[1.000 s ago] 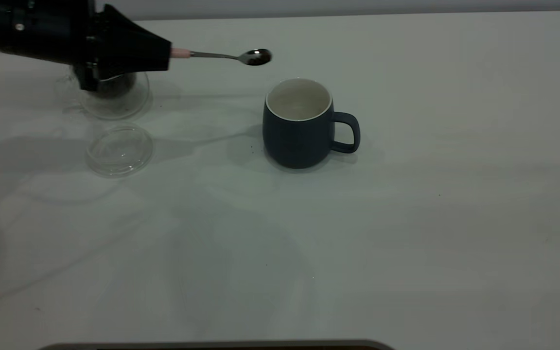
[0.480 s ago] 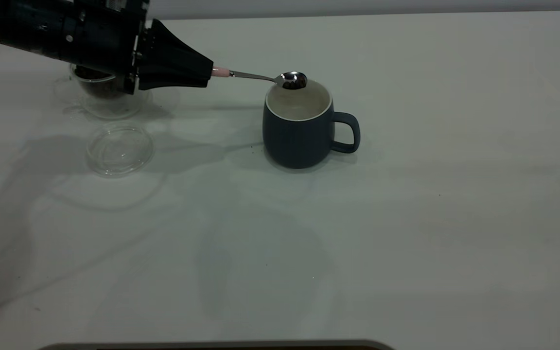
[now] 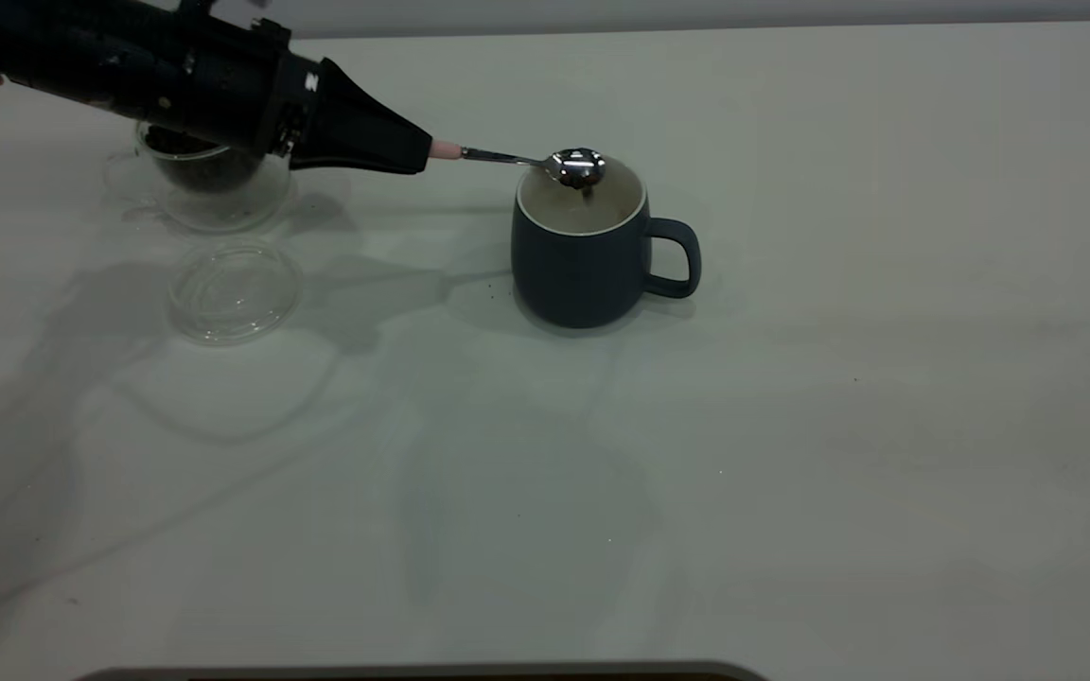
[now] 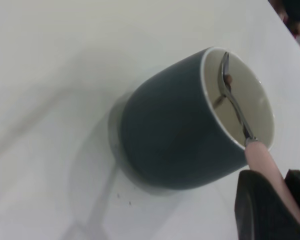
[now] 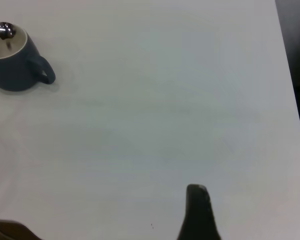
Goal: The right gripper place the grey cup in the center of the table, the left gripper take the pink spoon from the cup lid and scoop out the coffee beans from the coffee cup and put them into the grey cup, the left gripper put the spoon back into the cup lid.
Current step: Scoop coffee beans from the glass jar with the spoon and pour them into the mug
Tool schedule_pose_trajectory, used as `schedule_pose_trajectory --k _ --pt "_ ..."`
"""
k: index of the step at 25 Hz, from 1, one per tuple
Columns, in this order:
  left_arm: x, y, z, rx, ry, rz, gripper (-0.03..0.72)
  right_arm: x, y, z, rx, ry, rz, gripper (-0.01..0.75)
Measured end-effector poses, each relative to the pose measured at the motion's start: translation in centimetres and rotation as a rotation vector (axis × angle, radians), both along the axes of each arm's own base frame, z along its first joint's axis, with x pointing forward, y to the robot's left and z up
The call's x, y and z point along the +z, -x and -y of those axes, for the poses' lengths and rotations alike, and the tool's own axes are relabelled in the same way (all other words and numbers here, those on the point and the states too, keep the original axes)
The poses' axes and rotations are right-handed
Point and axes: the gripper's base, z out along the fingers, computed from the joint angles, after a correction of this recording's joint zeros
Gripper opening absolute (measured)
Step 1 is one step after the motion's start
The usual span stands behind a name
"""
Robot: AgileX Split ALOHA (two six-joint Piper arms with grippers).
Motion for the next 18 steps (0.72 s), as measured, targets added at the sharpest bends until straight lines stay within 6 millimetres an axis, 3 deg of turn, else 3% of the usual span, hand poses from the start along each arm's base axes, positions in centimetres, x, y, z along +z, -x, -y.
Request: schedule_pose_trajectory --k 6,12,18 --pt "0.0 0.1 0.4 -0.057 -0.010 0.092 0.120 0.0 0.0 0.0 0.000 0.000 0.000 0.588" --pt "0.5 0.2 0.3 -0.031 -0.009 0.005 0.120 0.0 0.0 0.0 0.000 0.000 0.000 0.588" --pt "5.2 0.1 -1.8 0.011 -0.076 -0.072 0.120 0.0 0.0 0.0 0.000 0.000 0.000 0.588"
